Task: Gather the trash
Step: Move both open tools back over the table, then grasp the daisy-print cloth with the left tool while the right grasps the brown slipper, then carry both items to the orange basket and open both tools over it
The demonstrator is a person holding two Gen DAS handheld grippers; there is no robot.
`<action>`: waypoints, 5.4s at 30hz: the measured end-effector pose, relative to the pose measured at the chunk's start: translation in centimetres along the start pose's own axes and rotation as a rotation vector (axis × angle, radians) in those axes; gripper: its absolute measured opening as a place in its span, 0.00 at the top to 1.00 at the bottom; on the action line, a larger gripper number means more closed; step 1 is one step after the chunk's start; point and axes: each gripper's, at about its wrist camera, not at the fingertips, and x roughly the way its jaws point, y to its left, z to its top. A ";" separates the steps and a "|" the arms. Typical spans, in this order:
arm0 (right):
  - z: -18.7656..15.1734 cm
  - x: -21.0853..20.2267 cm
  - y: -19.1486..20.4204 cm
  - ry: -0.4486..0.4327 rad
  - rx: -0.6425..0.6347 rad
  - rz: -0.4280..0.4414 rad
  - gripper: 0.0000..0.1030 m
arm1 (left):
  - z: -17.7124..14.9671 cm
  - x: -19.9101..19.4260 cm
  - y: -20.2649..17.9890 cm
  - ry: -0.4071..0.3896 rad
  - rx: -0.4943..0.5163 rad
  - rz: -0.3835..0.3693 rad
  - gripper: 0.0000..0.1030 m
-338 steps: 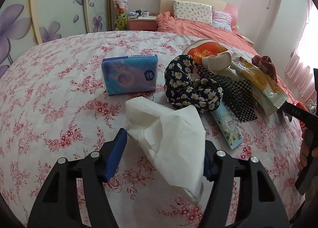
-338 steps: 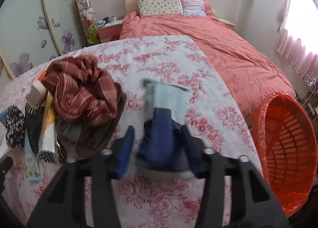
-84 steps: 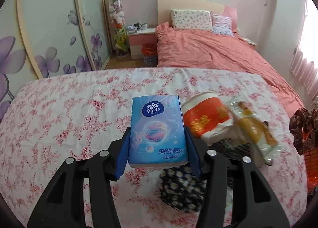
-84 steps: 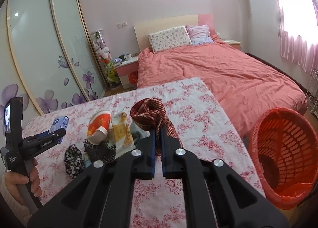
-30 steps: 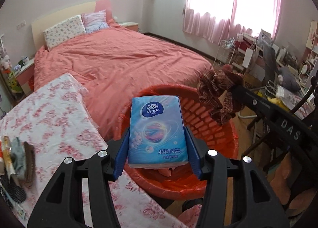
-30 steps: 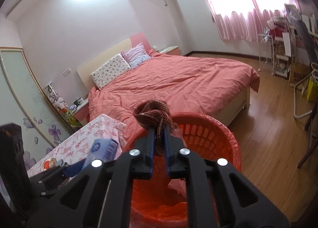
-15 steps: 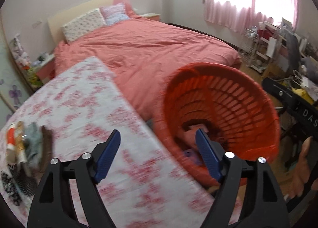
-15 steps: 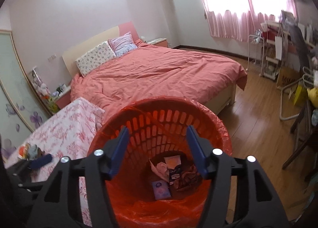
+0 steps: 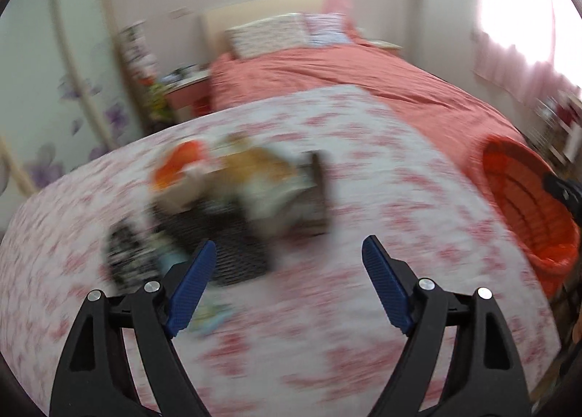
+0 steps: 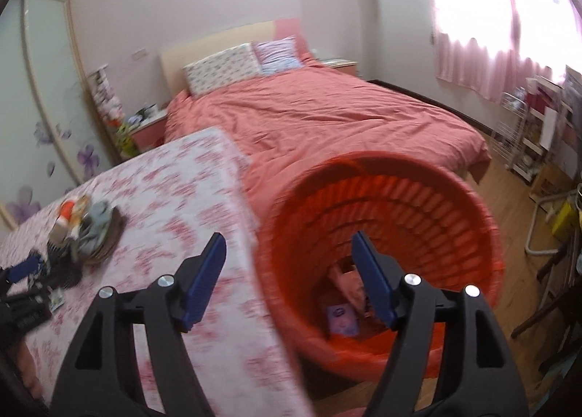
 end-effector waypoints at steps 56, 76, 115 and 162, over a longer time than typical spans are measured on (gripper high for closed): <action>-2.3 7.4 17.7 0.224 -0.192 0.108 0.60 | -3.9 5.8 17.0 0.126 -0.344 0.067 0.57; -1.7 9.4 19.0 0.227 -0.217 0.095 0.69 | -3.0 6.2 17.2 0.116 -0.316 0.027 0.72; 1.6 -7.3 10.0 -0.097 -0.093 0.170 0.69 | 2.8 -4.6 3.3 -0.121 -0.058 -0.232 0.79; 2.3 -0.9 -13.1 -0.092 0.230 -0.048 0.54 | 4.1 1.9 -22.5 0.034 0.268 -0.539 0.48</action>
